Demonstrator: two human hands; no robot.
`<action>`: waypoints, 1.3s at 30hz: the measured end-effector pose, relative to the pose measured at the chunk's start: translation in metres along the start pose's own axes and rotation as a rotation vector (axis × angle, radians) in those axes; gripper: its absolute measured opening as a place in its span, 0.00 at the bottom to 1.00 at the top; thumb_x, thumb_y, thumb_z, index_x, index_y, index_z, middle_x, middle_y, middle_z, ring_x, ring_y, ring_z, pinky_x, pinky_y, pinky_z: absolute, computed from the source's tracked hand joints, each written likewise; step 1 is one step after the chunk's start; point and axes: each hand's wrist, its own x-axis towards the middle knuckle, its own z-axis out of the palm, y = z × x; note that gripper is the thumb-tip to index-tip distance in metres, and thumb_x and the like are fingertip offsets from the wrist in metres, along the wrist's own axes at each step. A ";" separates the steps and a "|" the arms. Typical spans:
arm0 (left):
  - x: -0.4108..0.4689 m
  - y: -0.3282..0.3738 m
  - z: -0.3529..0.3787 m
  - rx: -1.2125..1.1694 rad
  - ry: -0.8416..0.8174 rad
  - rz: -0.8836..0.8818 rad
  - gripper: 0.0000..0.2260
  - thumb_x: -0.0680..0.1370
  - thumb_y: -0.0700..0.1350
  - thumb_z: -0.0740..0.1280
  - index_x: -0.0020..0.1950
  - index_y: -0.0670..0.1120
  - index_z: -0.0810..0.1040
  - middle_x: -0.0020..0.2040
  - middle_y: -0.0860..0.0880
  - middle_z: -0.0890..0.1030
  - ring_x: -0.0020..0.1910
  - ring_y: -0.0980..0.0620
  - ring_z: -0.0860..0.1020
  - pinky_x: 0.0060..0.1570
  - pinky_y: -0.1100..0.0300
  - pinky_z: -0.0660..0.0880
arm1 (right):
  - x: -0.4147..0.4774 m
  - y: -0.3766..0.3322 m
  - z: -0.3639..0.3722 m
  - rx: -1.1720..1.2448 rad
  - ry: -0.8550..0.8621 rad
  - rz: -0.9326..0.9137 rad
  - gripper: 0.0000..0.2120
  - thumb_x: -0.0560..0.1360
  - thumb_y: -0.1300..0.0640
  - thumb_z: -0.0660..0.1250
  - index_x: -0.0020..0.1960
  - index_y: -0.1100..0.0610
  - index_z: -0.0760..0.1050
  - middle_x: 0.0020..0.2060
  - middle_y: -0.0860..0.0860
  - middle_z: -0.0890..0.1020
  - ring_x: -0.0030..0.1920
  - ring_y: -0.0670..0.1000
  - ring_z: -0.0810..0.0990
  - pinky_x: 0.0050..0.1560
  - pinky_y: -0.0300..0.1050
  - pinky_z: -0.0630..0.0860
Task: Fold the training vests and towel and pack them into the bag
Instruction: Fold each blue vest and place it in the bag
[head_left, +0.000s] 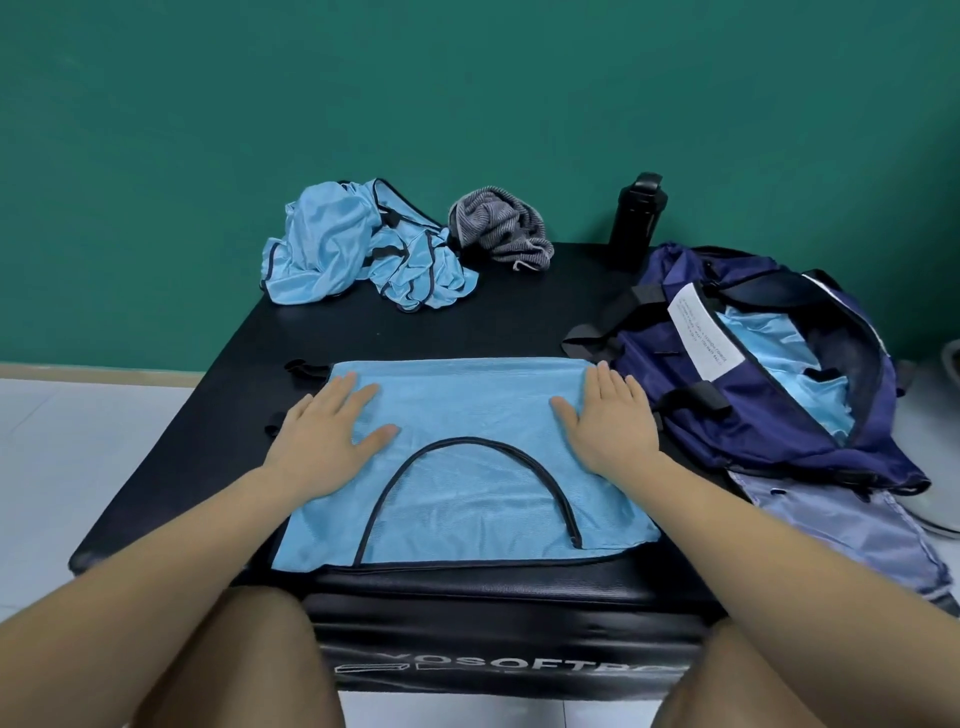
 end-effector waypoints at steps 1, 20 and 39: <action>0.000 -0.002 -0.001 -0.001 0.009 -0.001 0.39 0.80 0.77 0.46 0.86 0.59 0.56 0.87 0.55 0.52 0.86 0.55 0.47 0.84 0.45 0.50 | 0.000 0.000 -0.001 -0.002 -0.014 0.012 0.43 0.84 0.31 0.36 0.86 0.61 0.45 0.86 0.57 0.51 0.85 0.56 0.51 0.84 0.55 0.44; 0.052 -0.032 -0.047 -0.280 0.239 -0.058 0.07 0.80 0.43 0.69 0.55 0.54 0.81 0.50 0.53 0.78 0.46 0.55 0.78 0.54 0.49 0.79 | -0.135 -0.173 -0.042 0.390 0.184 -0.614 0.15 0.82 0.45 0.60 0.59 0.54 0.77 0.52 0.50 0.74 0.53 0.55 0.71 0.57 0.53 0.71; 0.092 -0.043 -0.052 -0.050 -0.077 -0.108 0.06 0.82 0.51 0.70 0.56 0.54 0.75 0.56 0.50 0.73 0.61 0.43 0.73 0.61 0.45 0.74 | -0.152 -0.276 -0.034 0.255 0.062 -0.747 0.17 0.73 0.56 0.76 0.57 0.58 0.74 0.49 0.58 0.78 0.50 0.61 0.78 0.45 0.53 0.66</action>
